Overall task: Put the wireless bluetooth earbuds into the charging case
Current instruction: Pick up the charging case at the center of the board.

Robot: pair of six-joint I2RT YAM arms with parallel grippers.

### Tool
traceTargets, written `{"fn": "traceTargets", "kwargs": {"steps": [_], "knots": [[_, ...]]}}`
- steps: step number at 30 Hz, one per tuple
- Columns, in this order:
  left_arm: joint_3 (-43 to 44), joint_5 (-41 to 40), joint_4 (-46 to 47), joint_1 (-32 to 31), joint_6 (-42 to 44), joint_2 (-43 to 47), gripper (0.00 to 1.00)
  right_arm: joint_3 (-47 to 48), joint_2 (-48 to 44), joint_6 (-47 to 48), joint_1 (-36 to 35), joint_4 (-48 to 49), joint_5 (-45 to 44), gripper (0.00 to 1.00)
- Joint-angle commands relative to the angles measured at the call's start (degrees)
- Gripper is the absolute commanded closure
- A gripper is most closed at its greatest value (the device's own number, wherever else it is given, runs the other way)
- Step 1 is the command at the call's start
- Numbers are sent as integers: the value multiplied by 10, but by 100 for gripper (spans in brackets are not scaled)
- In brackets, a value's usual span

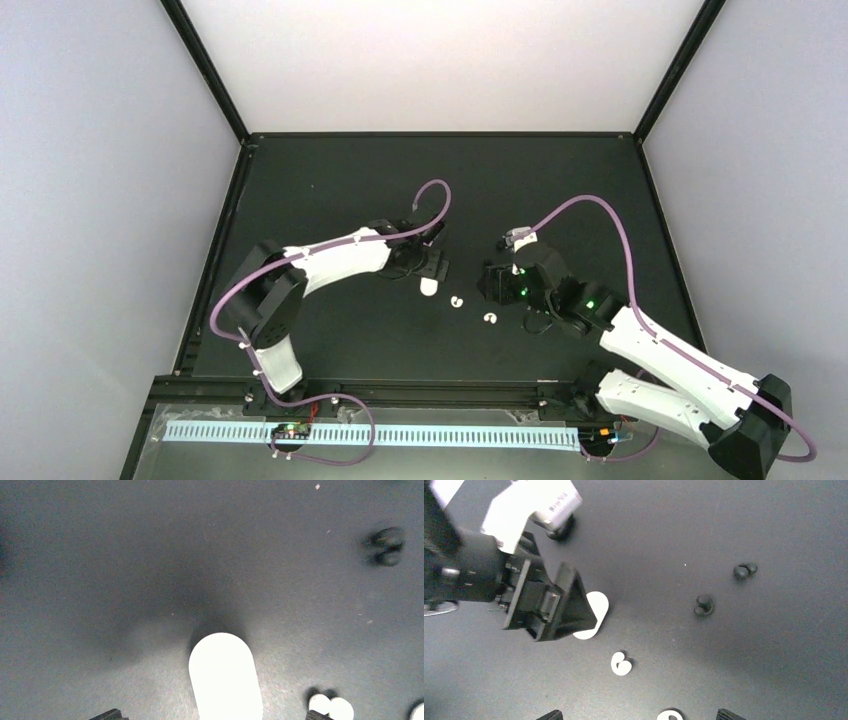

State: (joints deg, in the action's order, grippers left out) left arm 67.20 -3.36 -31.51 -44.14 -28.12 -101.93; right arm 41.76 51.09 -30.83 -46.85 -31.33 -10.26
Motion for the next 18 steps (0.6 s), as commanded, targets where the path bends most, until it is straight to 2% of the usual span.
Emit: {"fn": "traceTargets", "kwargs": {"steps": [1,5,9,13,18], "knots": [[-10,-44,-2,0,-32,91,2,7,18,-8,2,17,-13,20],[-55,-79,-30,25,-32,199,1,46,113,-17,2,38,10,22],[-126,-107,-54,71,-11,364,1,106,228,-30,1,69,56,26],[-192,-164,-31,81,48,525,1,180,349,-45,-12,73,75,28],[-222,-173,-23,83,81,612,1,277,486,-69,-30,36,63,28]]}}
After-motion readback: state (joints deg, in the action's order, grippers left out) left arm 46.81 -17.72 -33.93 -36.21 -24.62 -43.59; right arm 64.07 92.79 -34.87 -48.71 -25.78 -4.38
